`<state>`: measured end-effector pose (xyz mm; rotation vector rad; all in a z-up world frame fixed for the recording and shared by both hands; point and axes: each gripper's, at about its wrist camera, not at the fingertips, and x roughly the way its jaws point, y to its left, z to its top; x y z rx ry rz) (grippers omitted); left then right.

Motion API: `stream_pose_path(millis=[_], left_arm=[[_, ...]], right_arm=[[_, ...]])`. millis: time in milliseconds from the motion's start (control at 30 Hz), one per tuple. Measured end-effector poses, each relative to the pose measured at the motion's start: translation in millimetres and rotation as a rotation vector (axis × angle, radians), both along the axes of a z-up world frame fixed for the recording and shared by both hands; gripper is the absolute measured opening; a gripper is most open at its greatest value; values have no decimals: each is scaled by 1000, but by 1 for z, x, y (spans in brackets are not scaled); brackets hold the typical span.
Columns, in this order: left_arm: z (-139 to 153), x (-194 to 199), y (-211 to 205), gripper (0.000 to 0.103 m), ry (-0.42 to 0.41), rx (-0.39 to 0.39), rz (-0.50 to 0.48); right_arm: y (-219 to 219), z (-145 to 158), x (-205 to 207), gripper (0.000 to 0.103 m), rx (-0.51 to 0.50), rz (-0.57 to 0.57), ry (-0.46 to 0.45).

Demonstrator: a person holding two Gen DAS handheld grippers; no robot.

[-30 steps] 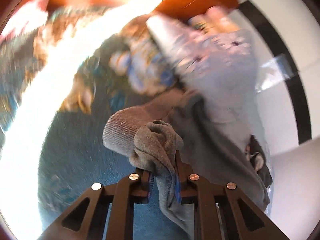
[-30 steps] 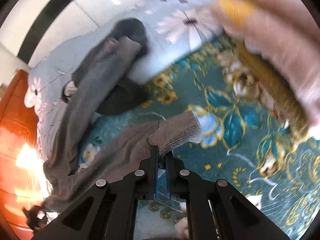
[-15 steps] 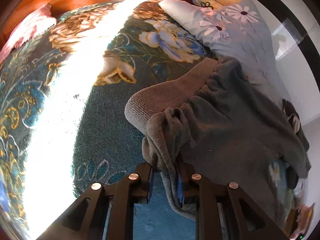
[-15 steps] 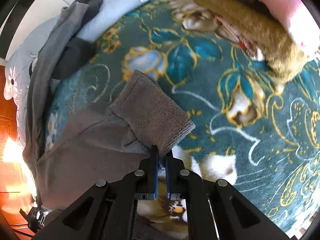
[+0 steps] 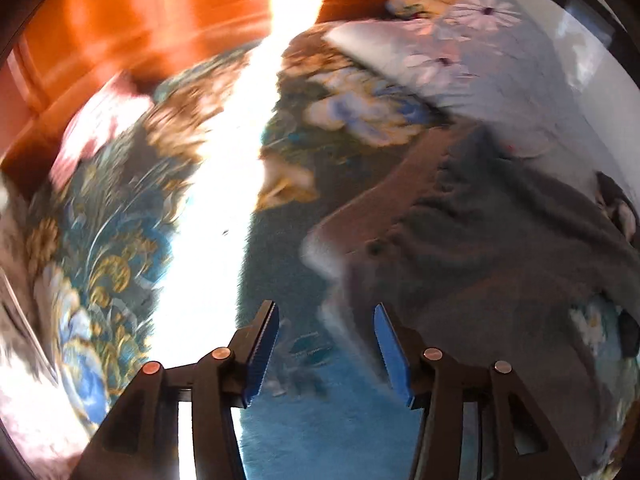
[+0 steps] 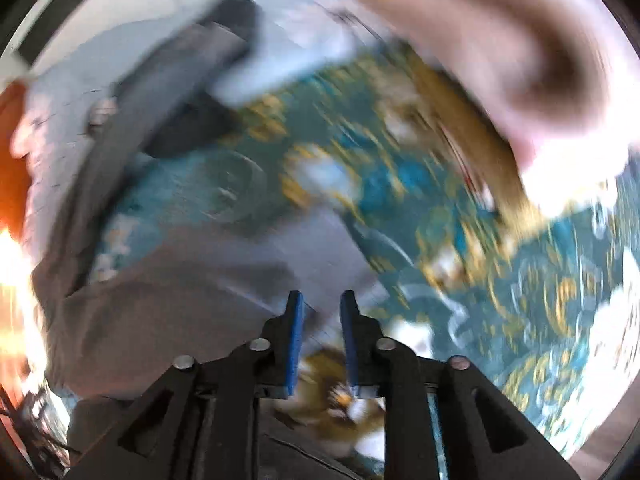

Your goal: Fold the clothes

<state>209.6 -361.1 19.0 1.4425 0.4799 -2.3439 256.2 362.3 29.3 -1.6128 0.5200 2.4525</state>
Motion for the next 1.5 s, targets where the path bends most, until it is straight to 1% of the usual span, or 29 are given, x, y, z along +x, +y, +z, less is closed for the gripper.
stream_pose_path(millis=[67, 100, 167, 267, 367, 433, 533, 600, 700, 733, 800, 900, 967, 1000, 1033, 1100, 1167, 1267, 1367, 1433, 1500], left_arm=[[5, -15, 20, 57, 23, 37, -64], [7, -22, 30, 57, 34, 54, -95], [8, -32, 48, 59, 41, 64, -138], [7, -46, 71, 60, 41, 76, -198], [0, -51, 82, 60, 17, 89, -214], [-5, -53, 84, 60, -3, 93, -212], [-11, -55, 85, 60, -31, 96, -200], [-14, -56, 85, 60, -45, 96, -192], [-17, -59, 85, 60, -55, 99, -182], [-17, -60, 85, 60, -56, 100, -180], [-20, -62, 86, 60, -58, 108, -176], [-21, -64, 87, 60, -54, 127, -181], [-21, -65, 87, 60, -51, 131, -185], [-22, -66, 87, 60, -51, 133, -186], [-22, -66, 86, 60, -51, 134, -186], [-22, -67, 86, 60, -51, 138, -187], [-24, -67, 84, 60, -56, 149, -181], [-21, -67, 83, 60, -55, 144, -184], [-20, -70, 83, 61, -57, 136, -191], [-20, -73, 85, 61, -61, 137, -193], [-21, -78, 91, 62, -60, 148, -202]], right_arm=[[-9, 8, -32, 29, -69, 41, 76], [-10, 10, -49, 30, -103, 43, 100], [-11, 12, -89, 30, -164, 38, 156], [1, 8, -149, 30, -220, -20, 202], [19, -6, -196, 30, -306, -100, 210], [28, -17, -218, 30, -367, -164, 219], [39, -39, -240, 30, -474, -243, 222], [44, -51, -250, 30, -509, -289, 221], [52, -63, -256, 29, -592, -353, 245], [52, -63, -258, 23, -601, -351, 251], [48, -57, -263, 9, -596, -323, 260], [37, -32, -266, 7, -578, -244, 282], [39, 0, -255, 7, -585, -211, 379], [42, 14, -248, 7, -567, -199, 428], [46, 21, -243, 7, -526, -189, 444], [52, 12, -244, 7, -451, -202, 359], [57, -8, -249, 7, -426, -214, 259], [57, -21, -251, 7, -408, -215, 230], [61, -28, -255, 7, -414, -242, 200], [62, -29, -253, 9, -418, -239, 190], [58, -23, -249, 10, -382, -212, 182]])
